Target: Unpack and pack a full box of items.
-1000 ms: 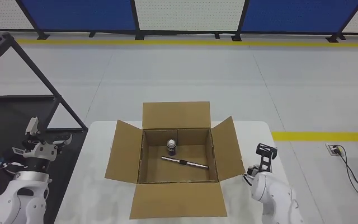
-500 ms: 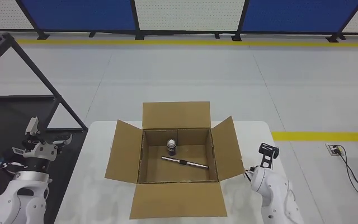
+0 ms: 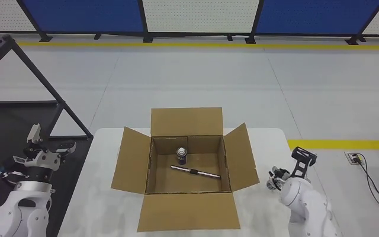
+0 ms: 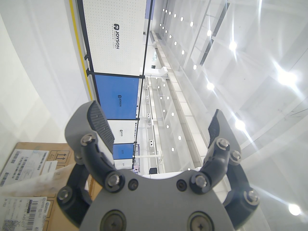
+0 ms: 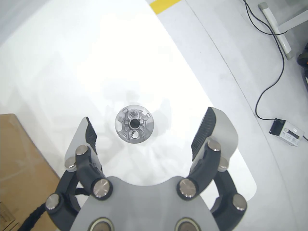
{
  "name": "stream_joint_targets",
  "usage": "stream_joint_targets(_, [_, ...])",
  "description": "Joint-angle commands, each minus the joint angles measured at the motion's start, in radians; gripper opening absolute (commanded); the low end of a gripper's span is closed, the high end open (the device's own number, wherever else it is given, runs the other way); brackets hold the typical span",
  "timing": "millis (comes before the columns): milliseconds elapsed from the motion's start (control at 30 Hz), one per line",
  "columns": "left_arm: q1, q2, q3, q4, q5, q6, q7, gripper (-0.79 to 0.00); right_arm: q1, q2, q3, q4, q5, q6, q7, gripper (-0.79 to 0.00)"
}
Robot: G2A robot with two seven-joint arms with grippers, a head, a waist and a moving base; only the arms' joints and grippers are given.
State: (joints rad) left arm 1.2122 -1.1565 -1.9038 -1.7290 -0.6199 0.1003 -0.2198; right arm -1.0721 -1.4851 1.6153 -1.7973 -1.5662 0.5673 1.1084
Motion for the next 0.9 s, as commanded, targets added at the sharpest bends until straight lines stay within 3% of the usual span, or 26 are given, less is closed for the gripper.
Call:
stream_joint_targets(0, [0.0,0.0,0.0,0.0,0.0,0.0,0.0,0.0,-0.039,0.002,0.025,-0.126,0.026,-0.022,-0.009,0.0])
stream_joint_targets(233, [0.0,0.0,0.0,0.0,0.0,0.0,0.0,0.0,-0.095,0.003,0.016,-0.383,0.067,-0.095,-0.019,0.0])
stream_joint_targets(500, [0.0,0.0,0.0,0.0,0.0,0.0,0.0,0.0,-0.098,0.01,-0.127,-0.513,0.101,-0.357,-0.011,0.0])
stream_joint_targets(867, [0.0,0.0,0.0,0.0,0.0,0.0,0.0,0.0,-0.1,0.011,-0.132,-0.514,0.093,-0.365,-0.003,0.0])
